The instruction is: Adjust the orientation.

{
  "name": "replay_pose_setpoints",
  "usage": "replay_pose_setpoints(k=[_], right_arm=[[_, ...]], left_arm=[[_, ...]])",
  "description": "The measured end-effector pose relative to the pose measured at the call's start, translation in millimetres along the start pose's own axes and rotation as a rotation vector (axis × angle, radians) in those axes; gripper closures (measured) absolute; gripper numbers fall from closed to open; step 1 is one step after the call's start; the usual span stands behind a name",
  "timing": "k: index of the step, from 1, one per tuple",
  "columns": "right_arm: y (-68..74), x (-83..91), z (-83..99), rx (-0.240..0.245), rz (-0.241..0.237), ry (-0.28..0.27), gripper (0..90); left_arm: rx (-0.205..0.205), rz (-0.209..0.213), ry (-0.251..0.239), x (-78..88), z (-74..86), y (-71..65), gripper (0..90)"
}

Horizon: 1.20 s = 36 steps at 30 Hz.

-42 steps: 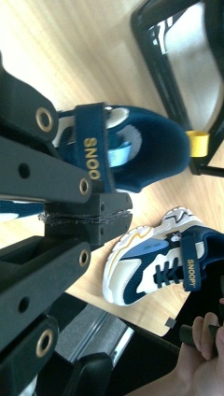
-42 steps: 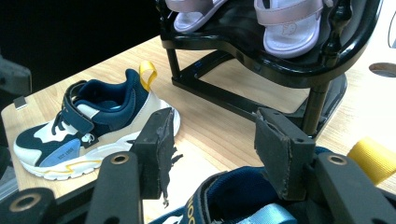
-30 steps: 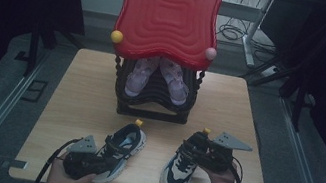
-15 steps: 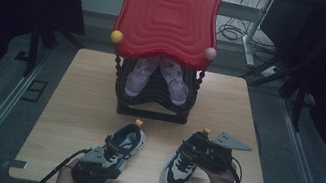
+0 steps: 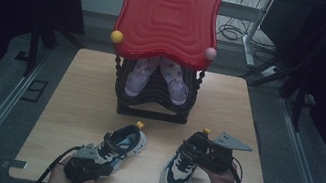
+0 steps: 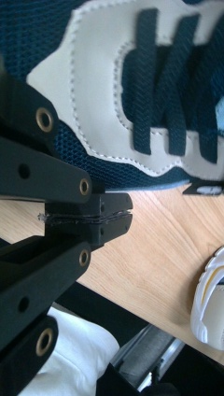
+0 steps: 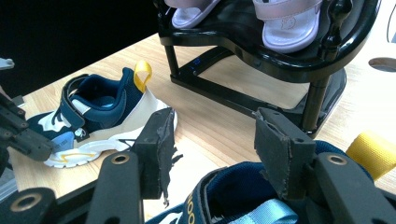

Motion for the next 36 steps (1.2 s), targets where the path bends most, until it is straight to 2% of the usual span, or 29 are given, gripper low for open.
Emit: replay_pose_setpoints(k=[13, 17, 21, 33, 36], right_arm=[[0.7, 0.5, -2.1, 0.004, 0.0, -0.004, 47.6], [1.3, 0.0, -2.8, 0.008, 0.0, -0.005, 47.6], [4.0, 0.0, -4.2, 0.013, -0.006, -0.006, 47.6], [5.7, 0.9, -8.8, 0.021, -0.01, -0.013, 47.8], [7.3, 0.4, -9.5, 0.022, -0.015, -0.012, 47.8]], left_arm=[[0.051, -0.039, -0.027, 19.3, -0.9, 35.1, 88.7], [0.062, -0.052, -0.027, 20.8, -1.1, 42.9, 88.9], [0.07, -0.077, -0.031, 23.5, -4.4, 50.9, 88.8], [0.117, -0.108, -0.039, 29.0, -18.9, 79.7, 88.3], [0.122, -0.142, -0.044, 29.6, -22.9, 87.7, 88.1]])
Point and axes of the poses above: each handheld gripper's, and its own axes: x roughly backward along the jaws, z roughly out of its underside, y roughly to its left, the point moved 5 cm from there along -x, roughly forward along the jaws, and after that the axes turned 10 degrees about x, right-handed, at the moved point
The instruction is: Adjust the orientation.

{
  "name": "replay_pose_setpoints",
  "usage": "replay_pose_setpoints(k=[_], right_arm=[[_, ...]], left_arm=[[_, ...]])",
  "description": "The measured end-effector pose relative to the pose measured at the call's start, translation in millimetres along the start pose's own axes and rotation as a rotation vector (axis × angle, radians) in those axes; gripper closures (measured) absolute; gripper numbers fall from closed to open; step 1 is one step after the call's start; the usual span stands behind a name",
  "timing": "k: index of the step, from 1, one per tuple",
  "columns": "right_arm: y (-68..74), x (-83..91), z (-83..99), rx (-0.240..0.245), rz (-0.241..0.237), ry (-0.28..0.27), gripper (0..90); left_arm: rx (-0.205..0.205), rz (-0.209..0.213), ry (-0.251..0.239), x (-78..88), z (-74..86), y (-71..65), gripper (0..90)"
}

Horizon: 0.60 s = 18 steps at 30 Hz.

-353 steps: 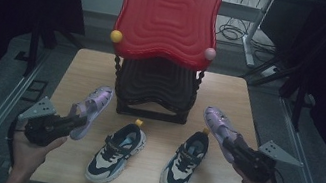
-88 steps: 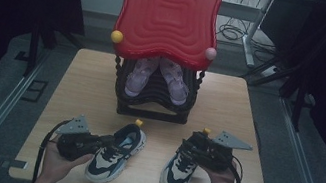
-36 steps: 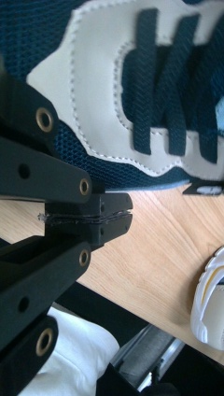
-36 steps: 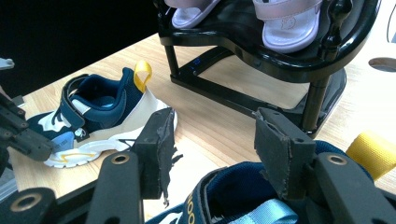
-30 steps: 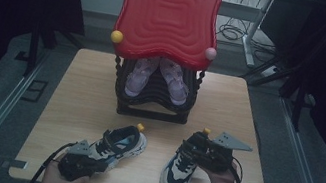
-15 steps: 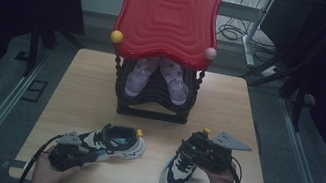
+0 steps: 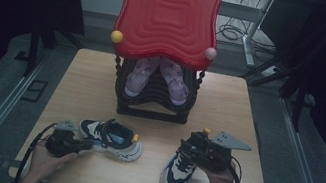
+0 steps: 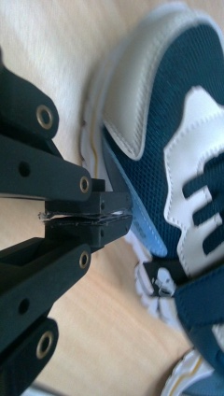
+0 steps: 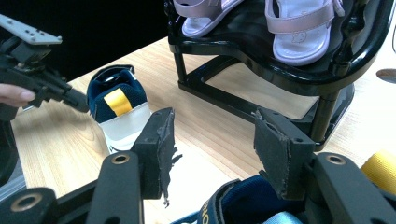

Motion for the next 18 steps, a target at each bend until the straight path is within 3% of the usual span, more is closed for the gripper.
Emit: replay_pose_setpoints(k=[11, 14, 18], right_arm=[[6.0, -4.0, -3.3, 0.006, -0.016, 0.012, 48.5], [7.6, -6.1, -2.5, 0.003, -0.017, 0.02, 49.4], [11.2, -9.1, -1.8, -0.008, -0.034, 0.036, 50.7]], left_arm=[[0.051, -0.006, -0.036, 0.9, -8.9, 12.7, 87.6], [0.042, -0.004, -0.106, 12.5, -10.9, 7.5, 85.1], [0.042, -0.002, -0.178, 27.4, -18.9, -0.4, 73.7]])
Point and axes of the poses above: each handheld gripper's, and its own axes: x roughly backward along the jaws, z roughly out of its underside, y roughly to its left, the point moved 5 cm from there along -x, roughly forward along the jaws, and after that the axes turned 10 degrees about x, right-handed, at the moved point
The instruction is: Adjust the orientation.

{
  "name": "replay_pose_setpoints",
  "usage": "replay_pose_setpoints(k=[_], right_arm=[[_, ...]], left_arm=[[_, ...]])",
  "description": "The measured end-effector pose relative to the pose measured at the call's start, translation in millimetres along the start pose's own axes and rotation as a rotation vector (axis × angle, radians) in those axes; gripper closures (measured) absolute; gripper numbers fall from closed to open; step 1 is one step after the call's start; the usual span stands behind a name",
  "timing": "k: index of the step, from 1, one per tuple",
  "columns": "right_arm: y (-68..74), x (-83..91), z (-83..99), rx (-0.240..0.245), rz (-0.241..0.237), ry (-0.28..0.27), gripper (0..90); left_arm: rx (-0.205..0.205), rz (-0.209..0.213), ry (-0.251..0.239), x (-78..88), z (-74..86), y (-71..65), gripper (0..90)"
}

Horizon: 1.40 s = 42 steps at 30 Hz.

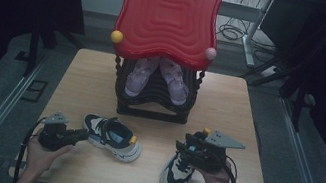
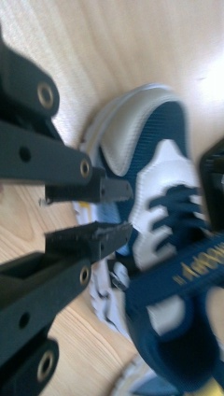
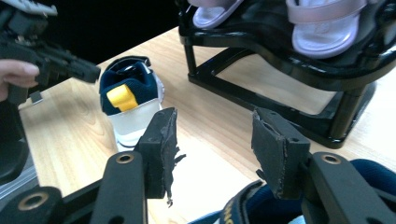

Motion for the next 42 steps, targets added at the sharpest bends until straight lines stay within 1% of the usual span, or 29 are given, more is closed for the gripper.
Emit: replay_pose_setpoints(k=[2, 4, 7, 8, 10, 12, 14, 16, 21, 23, 24, 26, 28, 32, 34, 35, 38, 40, 42], right_arm=[[1.6, -1.7, -0.7, 0.0, -0.01, 0.004, 51.3], [3.3, -3.3, -1.6, -0.001, -0.018, 0.015, 51.7], [6.3, -5.7, -3.1, 0.002, -0.04, 0.024, 52.3], [7.5, -7.0, -3.1, 0.0, -0.047, 0.033, 52.3], [10.0, -10.8, -2.9, -0.01, -0.063, 0.047, 52.1], [13.0, -14.9, -3.1, -0.017, -0.081, 0.061, 51.3], [16.9, -19.3, -4.6, -0.022, -0.095, 0.078, 50.3], [21.5, -25.5, -7.5, -0.026, -0.116, 0.089, 49.5], [28.3, -36.3, -14.5, -0.019, -0.137, 0.118, 52.1], [30.1, -41.1, -18.3, -0.024, -0.144, 0.125, 55.5], [31.0, -44.3, -20.8, -0.023, -0.144, 0.131, 58.7], [33.3, -49.1, -25.2, -0.013, -0.137, 0.14, 68.8], [36.8, -53.1, -30.2, 0.0, -0.128, 0.137, 78.6], [46.7, -63.9, -40.4, 0.018, -0.13, 0.128, 88.6], [53.1, -71.8, -44.1, 0.038, -0.129, 0.135, 89.0], [56.1, -76.1, -45.1, 0.046, -0.128, 0.146, 89.1], [62.3, -90.8, -44.9, 0.057, -0.131, 0.173, 89.2], [63.4, -99.4, -43.5, 0.054, -0.122, 0.185, 89.2], [63.1, -106.2, -41.7, 0.041, -0.12, 0.2, 89.3]], left_arm=[[-0.003, 0.003, -0.016, 3.5, -6.2, -4.7, 67.8], [-0.005, -0.007, -0.04, 5.8, -12.1, -8.9, 64.7], [-0.01, -0.014, -0.06, 8.3, -20.4, -14.4, 59.9], [-0.009, -0.016, -0.063, 9.1, -22.6, -15.5, 57.8], [0.007, -0.005, -0.073, 11.1, -29.0, -18.4, 53.7], [0.01, -0.001, -0.078, 13.3, -34.5, -21.3, 51.2], [0.003, -0.001, -0.073, 15.4, -38.6, -23.9, 49.2], [0.004, 0.006, -0.071, 17.4, -40.2, -24.9, 47.2], [-0.008, -0.003, -0.042, 20.3, -35.2, -22.6, 47.3], [-0.005, -0.007, -0.037, 21.9, -33.0, -20.5, 46.5], [-0.006, -0.01, -0.036, 22.7, -32.3, -19.2, 46.2], [-0.007, -0.017, -0.033, 24.4, -31.1, -17.0, 45.6], [-0.007, -0.021, -0.025, 25.5, -30.0, -16.0, 45.0], [-0.01, -0.017, -0.025, 28.2, -29.4, -16.5, 45.3], [-0.011, -0.014, -0.027, 28.6, -29.7, -17.2, 45.5], [-0.011, -0.013, -0.028, 28.7, -29.8, -17.5, 45.6], [-0.009, -0.009, -0.027, 29.3, -29.7, -17.5, 45.6], [-0.01, -0.009, -0.027, 30.1, -29.5, -16.7, 45.7], [-0.015, -0.014, -0.026, 31.3, -29.1, -15.3, 47.1]])
Point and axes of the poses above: each handheld gripper's, and its own axes: x roughly backward along the jaws, z roughly out of its underside, y roughly to its left, the point moved 5 cm from there along -x, roughly forward along the jaws, and after that the axes turned 10 degrees about x, right-handed, at the moved point
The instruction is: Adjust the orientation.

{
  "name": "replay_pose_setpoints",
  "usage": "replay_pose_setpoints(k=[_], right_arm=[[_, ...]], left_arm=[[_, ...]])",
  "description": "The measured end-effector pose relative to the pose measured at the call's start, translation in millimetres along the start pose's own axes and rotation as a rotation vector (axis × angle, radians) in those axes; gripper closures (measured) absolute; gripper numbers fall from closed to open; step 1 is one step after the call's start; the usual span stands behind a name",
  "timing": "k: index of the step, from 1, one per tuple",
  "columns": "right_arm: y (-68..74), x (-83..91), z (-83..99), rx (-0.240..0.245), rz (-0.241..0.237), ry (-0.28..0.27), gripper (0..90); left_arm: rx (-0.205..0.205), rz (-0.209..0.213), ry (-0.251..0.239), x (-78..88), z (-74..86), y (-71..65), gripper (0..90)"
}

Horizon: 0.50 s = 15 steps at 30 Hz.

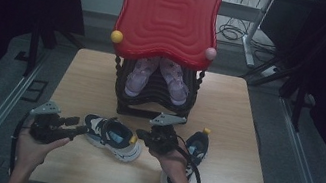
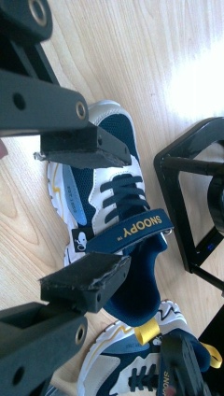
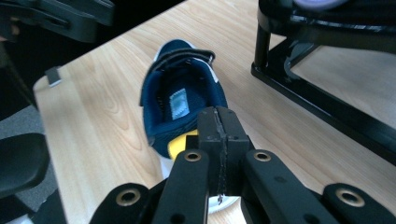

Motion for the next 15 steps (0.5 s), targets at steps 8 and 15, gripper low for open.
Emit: replay_pose_setpoints(k=[8, 15], right_arm=[[-7.1, -23.2, 1.9, -0.008, 0.019, 0.044, 89.2], [-8.7, -33.2, 3.4, 0.0, 0.01, 0.061, 89.3]], left_arm=[[0.007, -0.007, -0.011, 3.3, -0.1, 3.9, 47.6], [0.011, -0.02, -0.018, 4.1, -0.2, 7.0, 47.6]])
Point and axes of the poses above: each handheld gripper's, and its own axes: x roughly backward along the jaws, z roughly out of its underside, y roughly to its left, the point moved 5 cm from there along -x, roughly forward along the jaws, and after that the axes turned 10 degrees about x, right-handed, at the moved point
